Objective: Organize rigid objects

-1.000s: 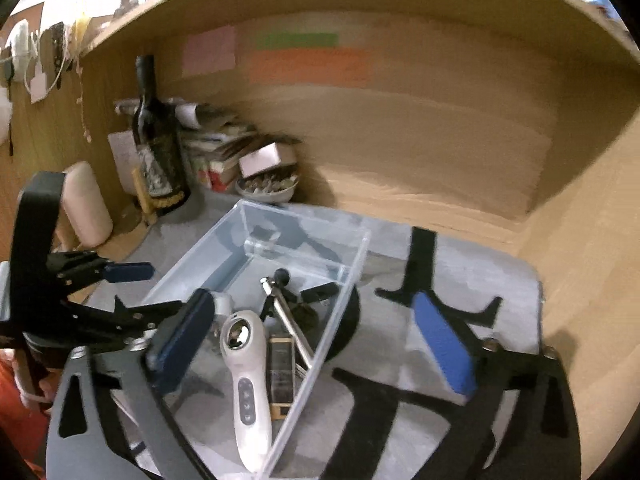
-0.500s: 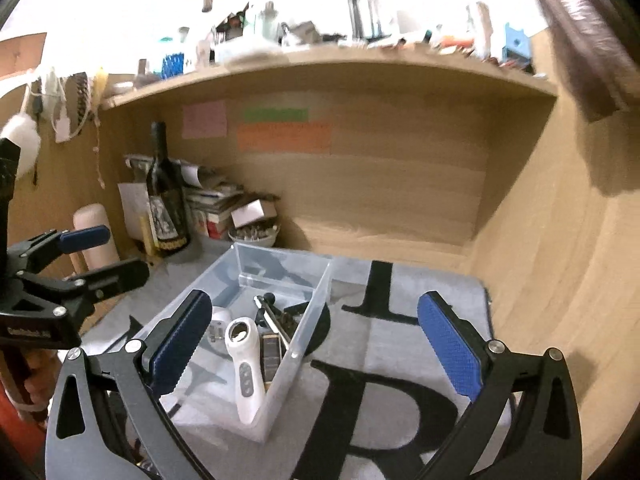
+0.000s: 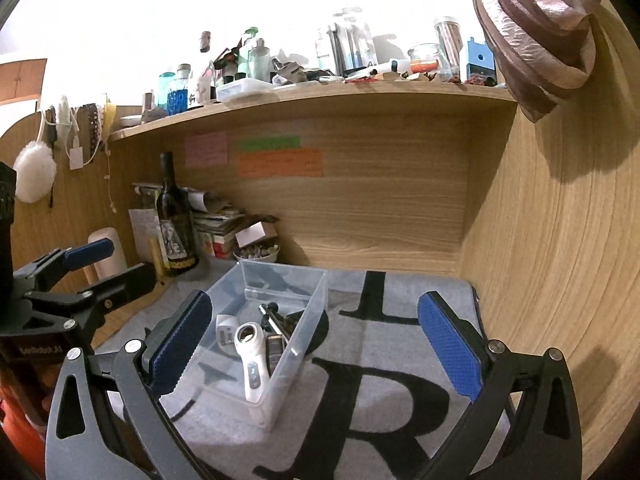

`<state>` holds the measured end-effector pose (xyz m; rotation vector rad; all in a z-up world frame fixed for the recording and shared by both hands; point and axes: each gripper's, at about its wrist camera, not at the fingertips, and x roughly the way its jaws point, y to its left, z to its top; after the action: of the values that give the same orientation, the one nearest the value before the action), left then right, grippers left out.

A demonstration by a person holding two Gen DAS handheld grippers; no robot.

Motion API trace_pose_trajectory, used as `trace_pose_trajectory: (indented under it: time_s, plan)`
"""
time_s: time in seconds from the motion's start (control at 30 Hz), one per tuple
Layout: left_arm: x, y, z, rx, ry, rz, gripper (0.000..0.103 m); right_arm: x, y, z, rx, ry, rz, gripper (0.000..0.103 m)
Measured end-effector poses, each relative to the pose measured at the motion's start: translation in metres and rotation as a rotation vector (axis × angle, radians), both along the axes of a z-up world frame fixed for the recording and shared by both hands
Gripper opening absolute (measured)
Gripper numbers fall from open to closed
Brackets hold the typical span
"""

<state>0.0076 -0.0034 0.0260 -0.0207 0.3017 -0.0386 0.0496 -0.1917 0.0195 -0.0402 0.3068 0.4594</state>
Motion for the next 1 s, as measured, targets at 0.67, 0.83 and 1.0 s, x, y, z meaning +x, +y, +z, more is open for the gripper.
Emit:
trace_pose_trajectory:
  time_s: [0.67,0.83,1.0]
  plan:
    - [0.0009,0.0004,-0.0015,-0.002,0.000,0.000,0.103,0.0010,0.0035,-0.0015,0.009,0.014,-0.008,0.103]
    - [0.0009,0.0002,-0.0017,-0.003,-0.001,0.001,0.103,-0.0007,0.0053,-0.0010,0.012,0.012,-0.007,0.103]
    - [0.0008,0.0003,-0.0019,-0.003,-0.001,0.001,0.103,-0.0049,0.0083,-0.0004,0.011,0.007,-0.011,0.103]
